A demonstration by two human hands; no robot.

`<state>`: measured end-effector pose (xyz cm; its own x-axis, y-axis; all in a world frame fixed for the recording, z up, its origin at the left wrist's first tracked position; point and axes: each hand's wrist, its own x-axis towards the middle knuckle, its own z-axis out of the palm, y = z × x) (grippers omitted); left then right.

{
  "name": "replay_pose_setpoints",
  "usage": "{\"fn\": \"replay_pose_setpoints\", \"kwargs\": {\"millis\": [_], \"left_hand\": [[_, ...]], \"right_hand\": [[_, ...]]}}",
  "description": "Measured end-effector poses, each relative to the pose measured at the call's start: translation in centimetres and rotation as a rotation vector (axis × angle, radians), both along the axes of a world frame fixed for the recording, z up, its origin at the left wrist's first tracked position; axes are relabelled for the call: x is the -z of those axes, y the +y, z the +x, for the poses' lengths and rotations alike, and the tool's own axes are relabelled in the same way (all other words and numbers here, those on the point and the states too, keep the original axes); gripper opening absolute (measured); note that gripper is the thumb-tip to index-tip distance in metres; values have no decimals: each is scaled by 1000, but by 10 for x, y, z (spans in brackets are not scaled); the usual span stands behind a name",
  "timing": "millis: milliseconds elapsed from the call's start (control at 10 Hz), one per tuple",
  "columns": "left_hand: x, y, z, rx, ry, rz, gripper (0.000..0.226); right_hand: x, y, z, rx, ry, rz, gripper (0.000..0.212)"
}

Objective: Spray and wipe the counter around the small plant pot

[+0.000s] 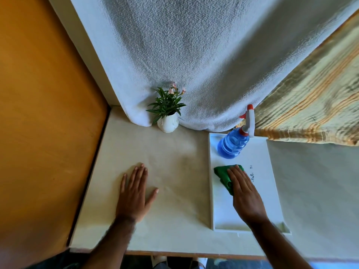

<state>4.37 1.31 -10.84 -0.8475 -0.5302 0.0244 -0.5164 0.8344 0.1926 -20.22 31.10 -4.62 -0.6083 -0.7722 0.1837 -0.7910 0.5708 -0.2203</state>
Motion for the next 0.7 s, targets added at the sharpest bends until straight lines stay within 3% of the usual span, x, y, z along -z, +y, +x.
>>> {"fn": "replay_pose_setpoints", "kwargs": {"millis": [400, 600, 700], "left_hand": [[0, 3, 0, 13, -42, -31, 86], [-3, 4, -3, 21, -187, 28, 92], [-10, 4, -15, -3, -178, 65, 102]], "right_hand": [[25, 18, 5, 34, -35, 308, 100], [8, 15, 8, 39, -107, 399, 107], [-19, 1, 11, -34, -105, 287, 101]]}}
